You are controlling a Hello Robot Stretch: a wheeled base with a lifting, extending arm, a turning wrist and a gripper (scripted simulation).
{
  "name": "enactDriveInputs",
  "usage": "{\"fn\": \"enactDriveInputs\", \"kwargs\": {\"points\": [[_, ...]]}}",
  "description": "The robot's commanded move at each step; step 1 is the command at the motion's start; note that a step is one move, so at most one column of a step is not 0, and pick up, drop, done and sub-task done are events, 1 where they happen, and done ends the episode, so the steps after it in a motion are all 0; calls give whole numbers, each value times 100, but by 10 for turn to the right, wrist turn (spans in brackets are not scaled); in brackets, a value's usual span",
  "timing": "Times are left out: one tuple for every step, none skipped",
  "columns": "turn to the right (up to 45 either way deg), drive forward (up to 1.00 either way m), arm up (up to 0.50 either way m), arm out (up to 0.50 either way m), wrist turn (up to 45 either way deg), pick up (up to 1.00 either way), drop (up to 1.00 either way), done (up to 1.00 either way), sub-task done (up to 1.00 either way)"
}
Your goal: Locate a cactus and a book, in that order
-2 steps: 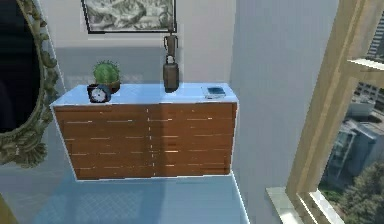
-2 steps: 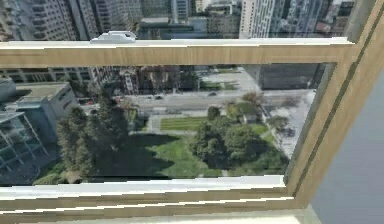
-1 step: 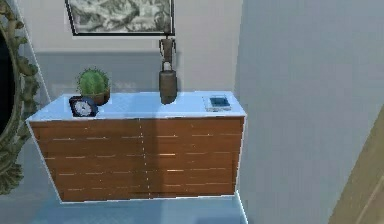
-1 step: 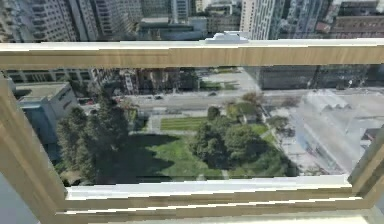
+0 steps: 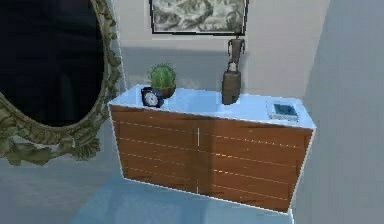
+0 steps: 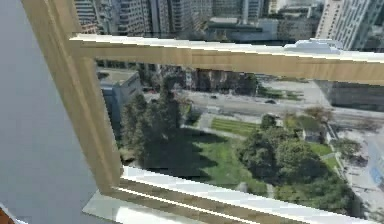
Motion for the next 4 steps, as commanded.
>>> {"fn": "enactDriveInputs", "kwargs": {"points": [[0, 75, 0, 0, 0, 0, 0, 0, 0], [-150, 0, 0, 0, 0, 0, 0, 0, 0], [0, 0, 0, 0, 0, 0, 0, 0, 100], [450, 0, 0, 0, 0, 0, 0, 0, 0]]}}
